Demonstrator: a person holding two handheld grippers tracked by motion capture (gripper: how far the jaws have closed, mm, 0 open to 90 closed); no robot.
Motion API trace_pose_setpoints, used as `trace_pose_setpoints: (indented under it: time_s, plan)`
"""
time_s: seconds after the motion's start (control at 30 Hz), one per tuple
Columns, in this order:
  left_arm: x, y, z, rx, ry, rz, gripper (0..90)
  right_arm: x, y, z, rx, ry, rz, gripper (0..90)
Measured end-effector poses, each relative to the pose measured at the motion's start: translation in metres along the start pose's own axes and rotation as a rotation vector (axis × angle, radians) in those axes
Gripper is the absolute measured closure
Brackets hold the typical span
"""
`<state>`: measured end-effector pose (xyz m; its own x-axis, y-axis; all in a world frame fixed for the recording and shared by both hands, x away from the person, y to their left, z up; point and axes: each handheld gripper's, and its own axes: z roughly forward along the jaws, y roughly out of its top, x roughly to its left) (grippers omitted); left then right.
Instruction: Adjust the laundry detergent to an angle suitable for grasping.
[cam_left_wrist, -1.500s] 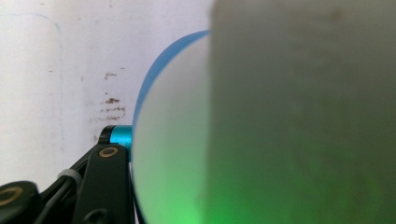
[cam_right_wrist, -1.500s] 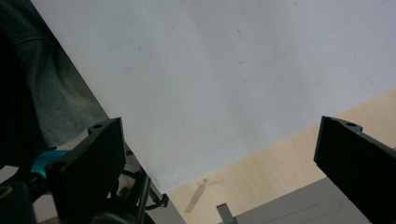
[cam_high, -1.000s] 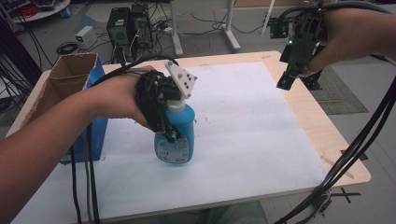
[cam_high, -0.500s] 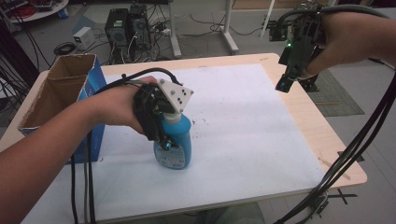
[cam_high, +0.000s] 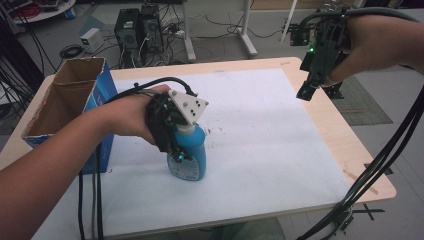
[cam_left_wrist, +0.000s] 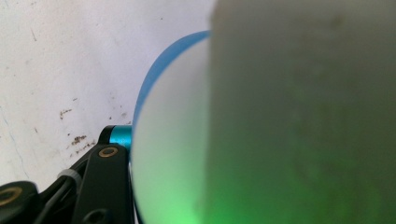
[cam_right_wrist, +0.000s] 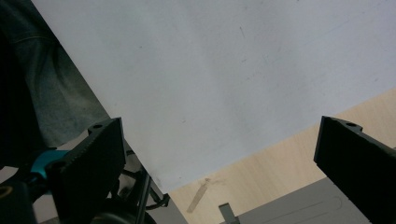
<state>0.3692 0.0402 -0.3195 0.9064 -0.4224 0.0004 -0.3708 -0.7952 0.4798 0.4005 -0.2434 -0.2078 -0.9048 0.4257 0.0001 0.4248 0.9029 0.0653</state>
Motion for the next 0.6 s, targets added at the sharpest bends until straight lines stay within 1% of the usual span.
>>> trace_pose_setpoints:
  time_s: [0.13, 0.2, 0.23, 0.43, 0.5, 0.6]
  plan:
    - [-0.0004, -0.0023, -0.0006, -0.005, -0.005, 0.01, 44.1, -0.0006, 0.0, 0.0009, -0.001, -0.001, 0.001, 1.4]
    - [-0.0003, -0.0038, -0.0008, -0.009, -0.004, 0.005, 44.0, -0.0004, 0.0003, 0.0016, -0.003, 0.003, 0.0, 1.4]
    - [0.0002, -0.0049, -0.0008, -0.012, -0.004, -0.006, 44.0, -0.0006, 0.0004, 0.0021, -0.002, 0.003, -0.002, 1.4]
    - [0.0011, -0.004, -0.0003, -0.004, 0.0, -0.01, 43.6, -0.0007, 0.0017, 0.0037, -0.001, 0.004, -0.006, 1.4]
    - [0.0009, -0.0039, -0.0005, -0.001, 0.001, -0.005, 43.5, -0.0003, 0.0022, 0.0041, -0.003, 0.006, -0.007, 1.4]
    - [0.0004, -0.0038, -0.0004, 0.0, 0.001, -0.011, 43.3, 0.0, 0.0025, 0.0038, -0.005, 0.006, -0.008, 1.4]
